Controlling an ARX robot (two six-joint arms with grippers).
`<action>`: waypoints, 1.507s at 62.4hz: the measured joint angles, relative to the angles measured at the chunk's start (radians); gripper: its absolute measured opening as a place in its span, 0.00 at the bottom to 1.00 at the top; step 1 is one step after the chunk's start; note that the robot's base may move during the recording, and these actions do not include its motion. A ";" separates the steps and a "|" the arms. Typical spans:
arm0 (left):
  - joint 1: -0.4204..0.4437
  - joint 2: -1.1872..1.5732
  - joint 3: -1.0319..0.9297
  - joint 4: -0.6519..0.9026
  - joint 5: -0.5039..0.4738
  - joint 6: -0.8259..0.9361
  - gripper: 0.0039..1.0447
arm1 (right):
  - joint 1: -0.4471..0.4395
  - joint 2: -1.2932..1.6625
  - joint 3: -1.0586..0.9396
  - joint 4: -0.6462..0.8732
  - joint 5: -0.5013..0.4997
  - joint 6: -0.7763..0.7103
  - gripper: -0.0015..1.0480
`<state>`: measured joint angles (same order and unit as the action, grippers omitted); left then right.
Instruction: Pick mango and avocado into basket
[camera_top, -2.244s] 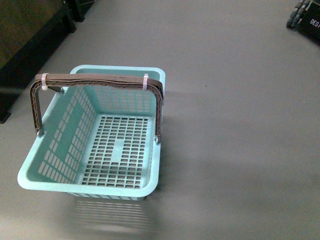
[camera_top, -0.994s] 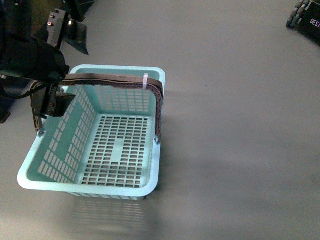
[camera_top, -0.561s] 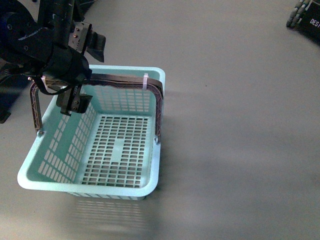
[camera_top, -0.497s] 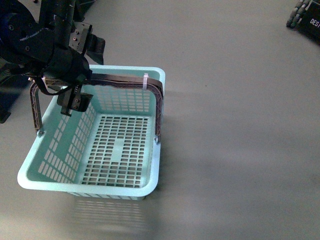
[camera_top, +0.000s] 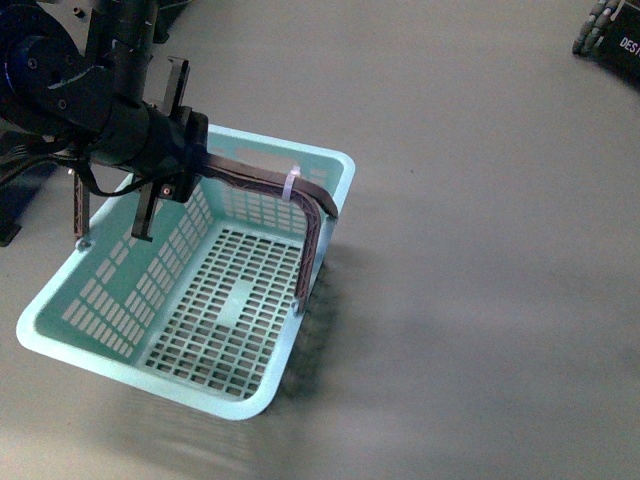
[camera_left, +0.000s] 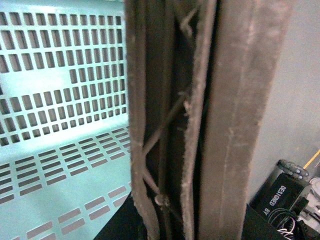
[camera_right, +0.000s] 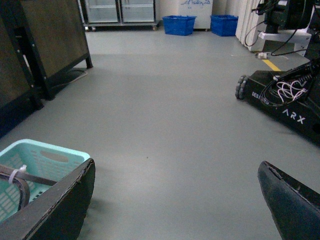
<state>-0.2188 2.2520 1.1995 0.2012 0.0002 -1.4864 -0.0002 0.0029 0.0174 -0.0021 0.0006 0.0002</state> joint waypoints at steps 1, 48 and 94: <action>0.003 -0.018 -0.014 0.001 0.002 -0.001 0.16 | 0.000 0.000 0.000 0.000 0.000 0.000 0.92; 0.235 -0.990 -0.245 -0.349 0.192 -0.093 0.16 | 0.000 0.000 0.000 0.000 0.000 0.000 0.92; 0.247 -1.076 -0.237 -0.408 0.195 -0.113 0.16 | 0.000 0.000 0.000 0.000 0.000 0.000 0.92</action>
<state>0.0284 1.1763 0.9630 -0.2066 0.1947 -1.5990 -0.0002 0.0029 0.0174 -0.0021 0.0006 0.0002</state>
